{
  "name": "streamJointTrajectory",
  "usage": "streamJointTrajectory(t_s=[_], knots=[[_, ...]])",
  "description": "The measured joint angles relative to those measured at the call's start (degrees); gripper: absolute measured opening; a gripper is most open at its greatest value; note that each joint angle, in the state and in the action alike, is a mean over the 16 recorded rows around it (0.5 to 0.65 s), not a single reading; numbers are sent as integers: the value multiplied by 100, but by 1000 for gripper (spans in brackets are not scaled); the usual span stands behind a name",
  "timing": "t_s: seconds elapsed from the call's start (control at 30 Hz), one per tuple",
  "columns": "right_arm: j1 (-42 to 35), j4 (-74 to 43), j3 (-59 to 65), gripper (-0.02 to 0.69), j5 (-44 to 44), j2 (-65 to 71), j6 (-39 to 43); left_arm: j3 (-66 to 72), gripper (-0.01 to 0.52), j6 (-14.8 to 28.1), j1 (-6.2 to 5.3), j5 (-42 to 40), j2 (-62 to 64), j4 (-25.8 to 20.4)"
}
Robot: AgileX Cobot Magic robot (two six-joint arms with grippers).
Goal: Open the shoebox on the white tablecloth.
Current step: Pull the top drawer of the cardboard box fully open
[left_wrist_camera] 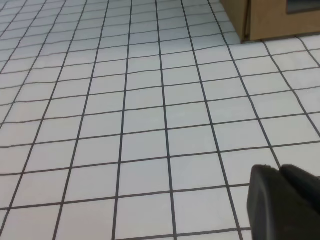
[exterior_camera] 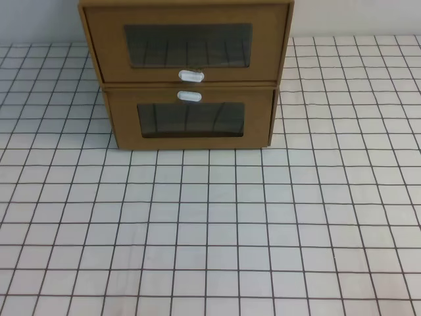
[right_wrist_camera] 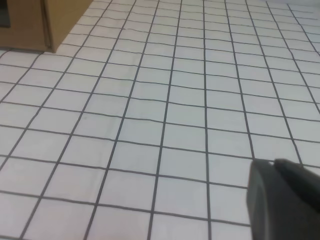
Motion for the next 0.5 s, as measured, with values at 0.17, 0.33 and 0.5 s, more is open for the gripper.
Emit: streamJointTrajectory(t_s=[0.17,0.33,0.5], knots=[[0,0,0,-14,0,0,0,0,-2,0,0,0,0,0],[0,0,0,-14,0,0,0,0,-2,0,0,0,0,0],[0,0,0,-14,0,0,0,0,-2,0,0,0,0,0]])
